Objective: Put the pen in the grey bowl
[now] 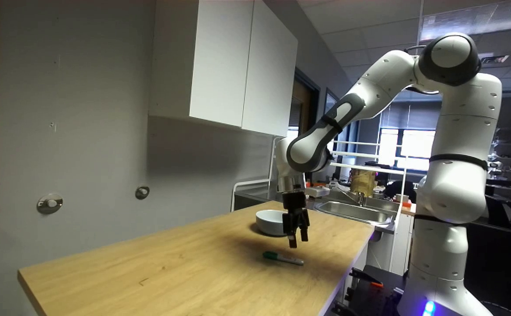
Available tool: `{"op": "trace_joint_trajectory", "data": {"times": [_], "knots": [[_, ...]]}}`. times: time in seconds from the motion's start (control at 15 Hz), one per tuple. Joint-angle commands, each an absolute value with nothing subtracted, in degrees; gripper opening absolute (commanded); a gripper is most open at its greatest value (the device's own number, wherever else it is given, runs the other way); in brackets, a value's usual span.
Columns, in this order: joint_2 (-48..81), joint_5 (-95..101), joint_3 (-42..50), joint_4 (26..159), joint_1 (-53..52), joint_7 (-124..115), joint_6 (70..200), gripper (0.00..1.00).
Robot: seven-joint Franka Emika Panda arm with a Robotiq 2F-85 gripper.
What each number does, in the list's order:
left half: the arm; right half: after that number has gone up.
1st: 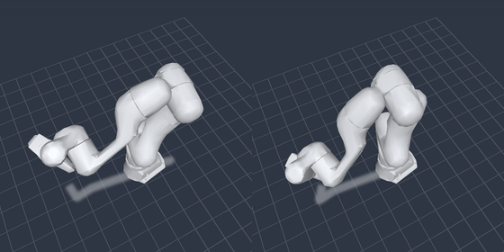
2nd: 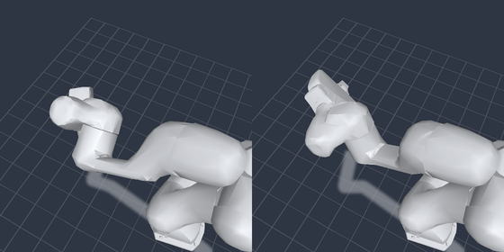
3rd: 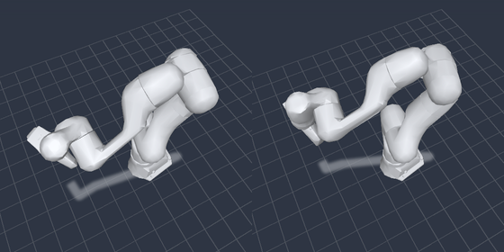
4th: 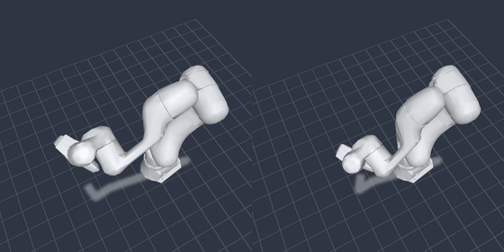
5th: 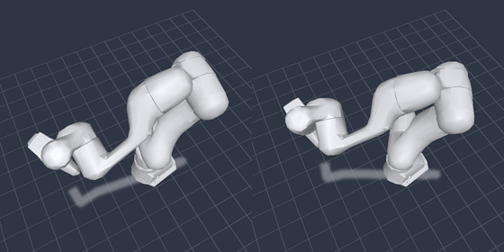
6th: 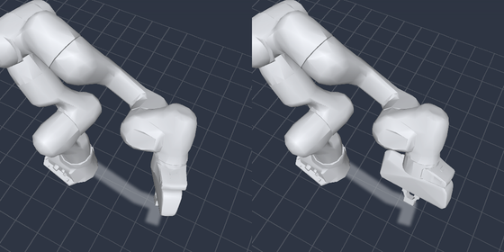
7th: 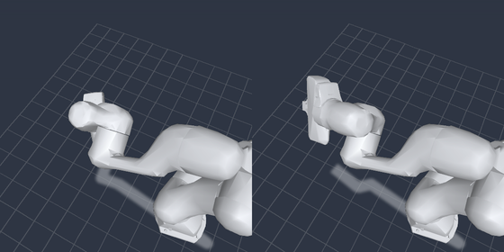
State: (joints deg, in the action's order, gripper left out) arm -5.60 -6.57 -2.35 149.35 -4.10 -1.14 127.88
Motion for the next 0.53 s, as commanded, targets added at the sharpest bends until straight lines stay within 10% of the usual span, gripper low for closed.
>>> {"op": "trace_joint_trajectory", "data": {"times": [0.0,0.47], "knots": [[0.1,-5.0,-2.7,145.9,-3.9,0.1,127.2,1.0],[9.0,-5.8,-3.6,138.9,-4.3,2.2,126.0,1.0]]}}
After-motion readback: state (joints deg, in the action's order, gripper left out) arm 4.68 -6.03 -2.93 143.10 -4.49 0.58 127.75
